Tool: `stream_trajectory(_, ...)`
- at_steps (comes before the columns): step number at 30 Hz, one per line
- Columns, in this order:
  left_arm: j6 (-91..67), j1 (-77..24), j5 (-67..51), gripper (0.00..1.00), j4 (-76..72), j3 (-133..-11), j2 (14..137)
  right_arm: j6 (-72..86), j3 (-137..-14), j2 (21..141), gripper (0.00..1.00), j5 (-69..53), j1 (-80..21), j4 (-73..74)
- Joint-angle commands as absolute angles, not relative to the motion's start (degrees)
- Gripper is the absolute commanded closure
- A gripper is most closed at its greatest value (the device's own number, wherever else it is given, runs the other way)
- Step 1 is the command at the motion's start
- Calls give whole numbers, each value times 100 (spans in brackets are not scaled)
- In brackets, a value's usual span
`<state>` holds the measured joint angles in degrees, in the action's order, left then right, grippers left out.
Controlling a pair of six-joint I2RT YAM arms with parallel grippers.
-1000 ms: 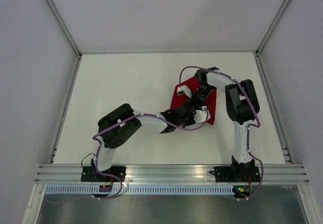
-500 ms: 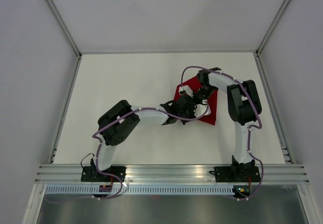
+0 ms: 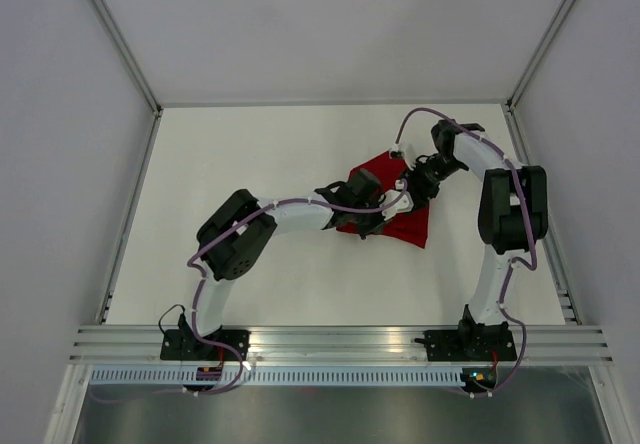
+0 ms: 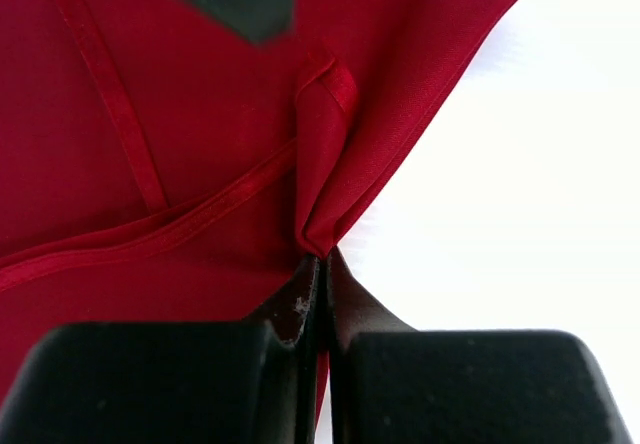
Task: Fold the napkin, place the utensils inside, and roll it up
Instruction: Roll the napkin with the utensil
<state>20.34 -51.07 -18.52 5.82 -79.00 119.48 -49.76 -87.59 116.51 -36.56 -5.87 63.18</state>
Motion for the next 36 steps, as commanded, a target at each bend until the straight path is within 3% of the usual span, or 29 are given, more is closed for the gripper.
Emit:
stream_trajectory(1,1609,-5036,-2424,98,1492,-8103,12243,-4895,-8658,11137,47,-4245,-318,6109)
stream_trajectory(17,747,-4588,-3744,98,3550,-10151,13394,-5132,-5820,8237,45,-4166,-97,3675)
stream_trajectory(23,519,-4474,-4034,98,4042,-10634,13798,-5344,-4993,7727,45,-3859,-412,3122)
stream_trajectory(27,422,-4456,-4253,98,4236,-10871,13983,-5055,-4326,7497,44,-2992,-1201,2261)
stream_trajectory(36,237,-4447,-4421,98,4333,-11021,14115,-4816,-4193,7980,43,-2444,-2117,1512)
